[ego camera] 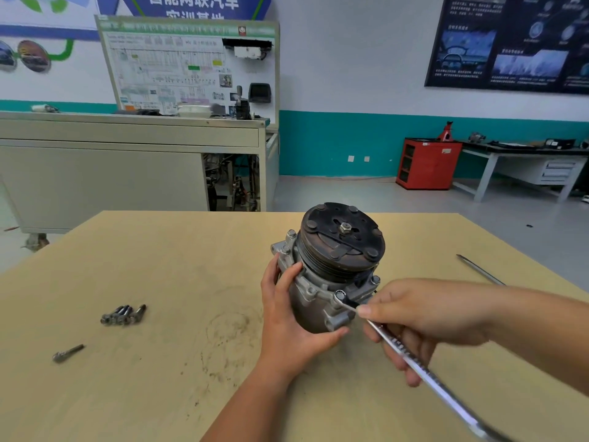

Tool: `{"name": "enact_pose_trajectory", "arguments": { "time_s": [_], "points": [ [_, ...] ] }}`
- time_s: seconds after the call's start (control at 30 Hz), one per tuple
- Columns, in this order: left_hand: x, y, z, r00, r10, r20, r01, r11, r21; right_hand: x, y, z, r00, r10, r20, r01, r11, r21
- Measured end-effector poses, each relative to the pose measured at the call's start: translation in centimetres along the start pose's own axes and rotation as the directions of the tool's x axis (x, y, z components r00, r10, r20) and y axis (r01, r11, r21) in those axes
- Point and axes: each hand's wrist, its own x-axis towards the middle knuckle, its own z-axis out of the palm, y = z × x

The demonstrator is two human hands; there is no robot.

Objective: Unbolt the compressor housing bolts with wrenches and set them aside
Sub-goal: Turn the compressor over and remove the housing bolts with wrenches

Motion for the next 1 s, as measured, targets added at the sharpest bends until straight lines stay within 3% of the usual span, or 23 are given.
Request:
{"name": "enact_pose_trajectory", "arguments": {
  "time_s": [0.07,0.13,0.2,0.3,0.37,0.43,0.57,0.87,1.0],
  "points": [
    [0.0,0.1,0.0,1.000,-0.002,0.004,0.002,1.000,0.006,0.1,-0.3,-1.6,0.995,-0.037,-0.092,0.008,0.953,-0.302],
    [0.0,0.2,-0.1,1.000,-0.008,0.010,0.008,1.000,0.004,0.4,-0.2,-3.3,0.944,-0.210,-0.255,0.015,0.799,-0.601],
    [0.0,0.2,-0.1,1.000,-0.013,0.013,0.013,1.000,0.005,0.1,-0.2,-4.4,0.915,-0.302,-0.267,0.050,0.744,-0.667],
    [0.0,0.2,-0.1,0.999,-0.035,0.017,0.035,0.999,0.005,-1.1,0.6,-4.7,0.996,-0.092,0.007,0.089,0.933,-0.349],
    [-0.1,0.2,0.0,0.999,-0.046,0.020,0.046,0.999,-0.001,-1.6,1.4,-3.8,0.984,-0.051,0.169,0.078,0.984,-0.157],
    [-0.1,0.2,0.0,0.999,-0.043,0.016,0.043,0.999,0.001,-1.6,1.7,-2.3,0.975,-0.070,0.209,0.072,0.997,-0.006],
    [0.1,0.1,0.0,1.000,-0.020,0.003,0.020,1.000,0.013,-1.2,1.2,0.5,0.982,-0.153,0.112,0.102,0.924,0.369],
    [0.1,0.6,0.2,0.999,-0.034,-0.035,0.033,0.999,-0.024,-0.3,0.4,3.0,0.991,-0.135,0.010,0.114,0.871,0.477],
    [0.1,0.5,0.2,0.999,-0.031,-0.034,0.031,0.999,-0.027,0.2,0.6,3.0,0.992,-0.123,0.014,0.108,0.918,0.382]
  ]
}}
